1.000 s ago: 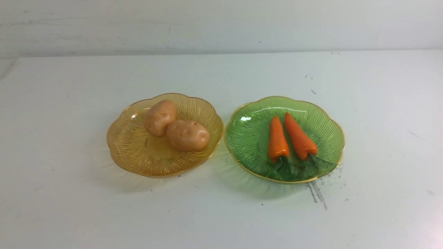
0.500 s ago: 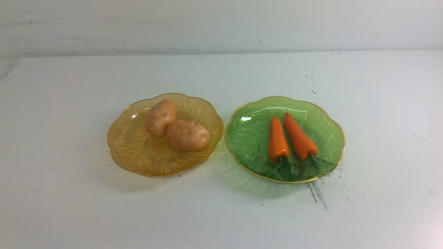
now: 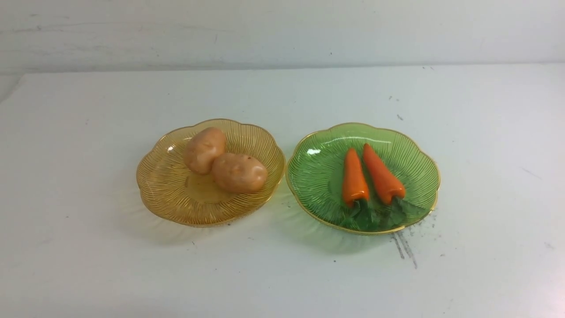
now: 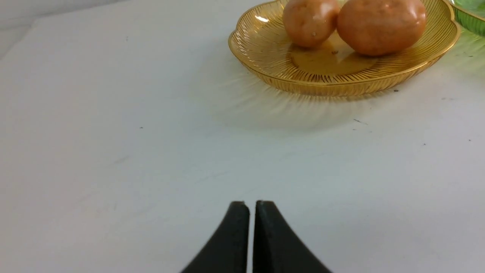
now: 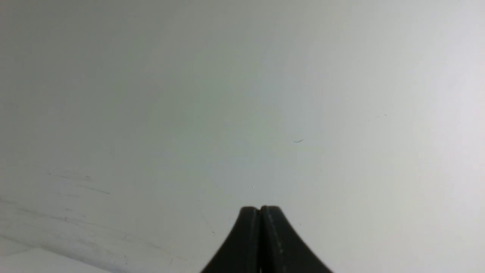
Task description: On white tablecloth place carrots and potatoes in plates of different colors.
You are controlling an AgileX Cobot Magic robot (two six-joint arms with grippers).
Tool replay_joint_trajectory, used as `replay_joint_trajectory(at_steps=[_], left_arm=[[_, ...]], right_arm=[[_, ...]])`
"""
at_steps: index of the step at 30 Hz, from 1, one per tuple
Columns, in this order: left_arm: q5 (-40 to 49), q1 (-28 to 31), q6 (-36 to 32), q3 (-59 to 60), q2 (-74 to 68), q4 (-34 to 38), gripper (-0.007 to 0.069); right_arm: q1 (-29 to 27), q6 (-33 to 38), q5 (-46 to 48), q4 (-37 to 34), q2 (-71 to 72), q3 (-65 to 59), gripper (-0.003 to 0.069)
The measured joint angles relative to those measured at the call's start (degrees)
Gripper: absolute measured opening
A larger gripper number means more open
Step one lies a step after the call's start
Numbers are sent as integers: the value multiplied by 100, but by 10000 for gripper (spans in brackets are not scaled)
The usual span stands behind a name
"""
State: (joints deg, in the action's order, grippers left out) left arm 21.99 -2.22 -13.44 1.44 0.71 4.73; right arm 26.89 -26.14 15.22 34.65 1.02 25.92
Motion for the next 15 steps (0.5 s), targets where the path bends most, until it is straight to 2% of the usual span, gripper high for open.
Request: replay_joint_trajectory(at_steps=[15], left_arm=[[-5,0,5,5,0,-47,10]], right_arm=[[0,0,0,0,0,0,-15]])
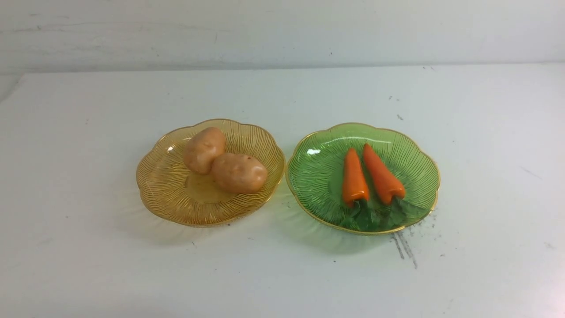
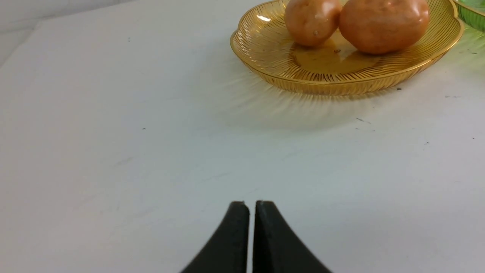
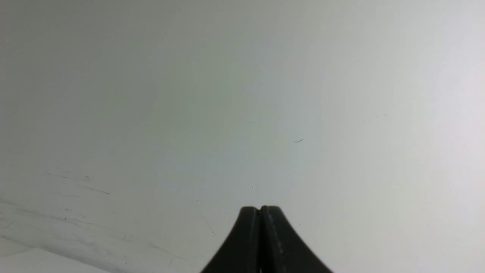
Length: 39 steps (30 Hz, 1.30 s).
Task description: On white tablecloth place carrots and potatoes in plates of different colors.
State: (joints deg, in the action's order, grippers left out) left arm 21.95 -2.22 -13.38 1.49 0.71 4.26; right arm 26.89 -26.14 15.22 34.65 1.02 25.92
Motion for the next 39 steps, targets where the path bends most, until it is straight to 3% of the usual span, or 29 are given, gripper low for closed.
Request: replay_joint_trajectory(at_steps=[13,16,23,27,33,36,39], left_arm=[[0,0,0,0,0,0,10],[0,0,0,0,0,0,10],[0,0,0,0,0,0,10],[0,0,0,0,0,0,10],[0,0,0,0,0,0,10],[0,0,0,0,0,0,10],[0,0,0,0,0,0,10]], right_arm=[[0,237,0,185,0,0,-15],[0,470,0,-154,0,0,-15],[0,1983,46,-3378,0,-78,-15],[0,2442,67,-4114,0,-261,-15],[-36,2614,67,-4035,0,-703,-15],[-536,2614,67,-3716,0,-1117,-15],[-1429,2614,67,-3589,0,-1766,-15]])
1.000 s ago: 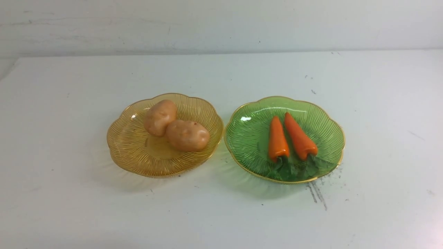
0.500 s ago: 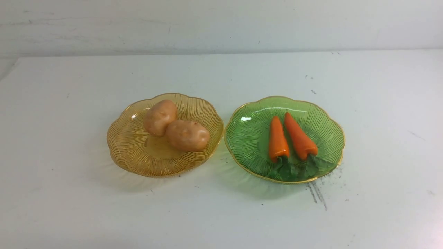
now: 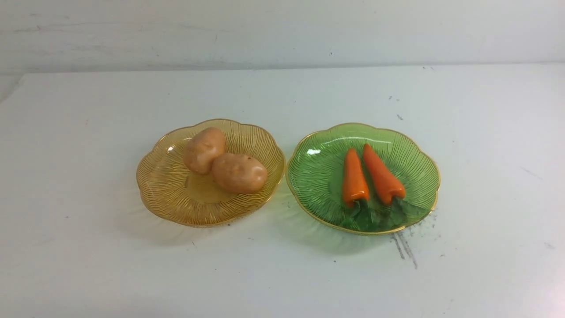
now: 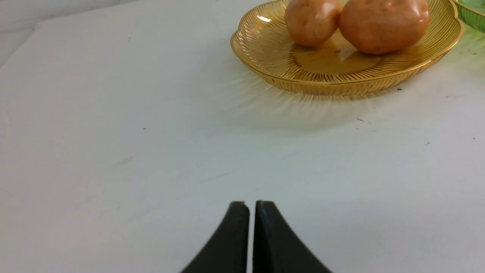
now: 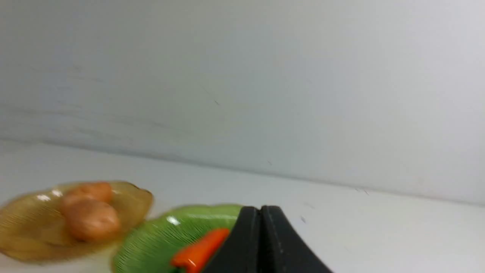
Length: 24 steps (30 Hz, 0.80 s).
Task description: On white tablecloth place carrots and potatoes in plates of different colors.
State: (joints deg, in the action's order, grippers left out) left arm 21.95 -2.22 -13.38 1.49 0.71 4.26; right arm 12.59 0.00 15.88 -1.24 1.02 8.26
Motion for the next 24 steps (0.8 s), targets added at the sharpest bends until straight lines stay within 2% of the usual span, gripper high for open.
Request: replay_joint_trajectory(at_steps=[2,3,4,7,24], left_arm=[[0,0,0,0,0,0,10],[0,0,0,0,0,0,10],[0,0,0,0,0,0,10],[-5,0,0,0,0,0,10],[-5,0,0,0,0,0,10]], right_arm=[[-283,0,5,14,0,-239,-15],[-730,0,26,43,0,-683,-15],[-939,-33,131,52,0,-854,-15],[-1316,-33,570,67,-17,-965,-15],[-1457,0,574,124,-17,-965,-15]])
